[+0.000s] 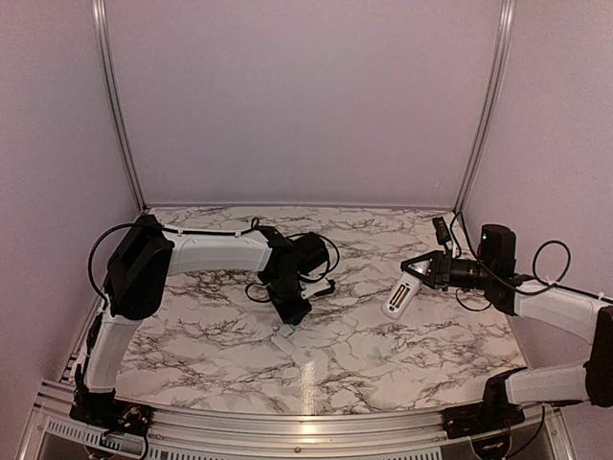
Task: Load the batteries into the remote control
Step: Pick up the battery from the center of the board, then place the battery in the battery compartment.
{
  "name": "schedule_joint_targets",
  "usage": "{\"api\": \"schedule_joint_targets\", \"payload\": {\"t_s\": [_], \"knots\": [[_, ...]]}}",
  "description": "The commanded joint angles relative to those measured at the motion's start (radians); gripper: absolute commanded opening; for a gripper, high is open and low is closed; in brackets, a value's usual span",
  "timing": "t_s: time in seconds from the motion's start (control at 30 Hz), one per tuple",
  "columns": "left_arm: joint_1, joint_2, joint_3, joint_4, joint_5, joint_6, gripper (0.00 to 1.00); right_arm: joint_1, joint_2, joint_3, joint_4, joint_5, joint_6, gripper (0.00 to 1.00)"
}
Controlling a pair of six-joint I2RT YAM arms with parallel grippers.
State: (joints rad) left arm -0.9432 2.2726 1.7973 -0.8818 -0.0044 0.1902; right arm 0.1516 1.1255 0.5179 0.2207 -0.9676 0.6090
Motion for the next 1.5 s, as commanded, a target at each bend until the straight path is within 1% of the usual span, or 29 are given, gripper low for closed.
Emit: {"api": "schedule_joint_targets", "payload": {"t_s": [0.0, 0.13, 0.23, 0.3, 0.37, 0.43, 0.47, 0.5, 0.53, 0.6, 0.67, 0.73, 0.87, 0.97, 1.07, 1.3, 1.47], "knots": [[0.005, 0.089, 0.047, -0.113, -0.026, -0.003, 0.26, -0.012, -0.018, 0.004, -0.011, -0.007, -0.018, 0.0], [0.009, 0.088, 0.051, -0.115, -0.008, -0.004, 0.17, -0.012, -0.01, 0.004, -0.011, -0.002, -0.016, 0.0], [0.013, 0.06, 0.029, -0.086, 0.001, -0.013, 0.1, -0.01, -0.006, -0.003, 0.014, 0.001, -0.002, 0.0], [0.018, 0.02, 0.0, -0.038, 0.001, -0.028, 0.05, -0.001, 0.0, -0.012, 0.047, 0.009, 0.024, 0.0], [0.024, -0.046, -0.045, 0.034, 0.03, -0.047, 0.0, 0.018, 0.007, -0.025, 0.1, 0.017, 0.065, 0.0], [0.023, -0.144, -0.125, 0.152, 0.038, -0.081, 0.0, 0.044, 0.014, -0.035, 0.151, 0.035, 0.106, 0.0], [0.023, -0.202, -0.196, 0.225, 0.05, -0.11, 0.0, 0.059, 0.016, -0.036, 0.17, 0.048, 0.122, 0.0], [0.021, -0.294, -0.266, 0.307, 0.066, -0.136, 0.0, 0.077, 0.019, -0.035, 0.183, 0.061, 0.132, 0.0], [0.019, -0.364, -0.339, 0.41, 0.079, -0.169, 0.0, 0.097, 0.024, -0.033, 0.194, 0.079, 0.142, 0.0], [0.016, -0.501, -0.487, 0.612, 0.153, -0.25, 0.0, 0.135, 0.046, -0.032, 0.23, 0.102, 0.17, 0.0], [-0.007, -0.617, -0.619, 0.808, 0.132, -0.324, 0.0, 0.17, 0.073, -0.027, 0.263, 0.115, 0.198, 0.0], [-0.033, -0.669, -0.667, 0.902, 0.114, -0.364, 0.0, 0.197, 0.096, -0.022, 0.288, 0.13, 0.212, 0.0], [-0.094, -0.692, -0.692, 1.001, 0.116, -0.445, 0.0, 0.253, 0.138, -0.005, 0.325, 0.159, 0.232, 0.0], [-0.157, -0.676, -0.691, 1.046, 0.019, -0.483, 0.0, 0.294, 0.17, 0.012, 0.354, 0.177, 0.252, 0.0], [-0.199, -0.634, -0.64, 1.034, -0.055, -0.498, 0.0, 0.328, 0.196, 0.027, 0.377, 0.197, 0.265, 0.0], [-0.249, -0.531, -0.554, 0.999, -0.095, -0.488, 0.0, 0.382, 0.251, 0.039, 0.447, 0.218, 0.315, 0.0], [-0.262, -0.477, -0.511, 0.959, -0.13, -0.464, 0.0, 0.391, 0.26, 0.034, 0.478, 0.209, 0.338, 0.0]]}}
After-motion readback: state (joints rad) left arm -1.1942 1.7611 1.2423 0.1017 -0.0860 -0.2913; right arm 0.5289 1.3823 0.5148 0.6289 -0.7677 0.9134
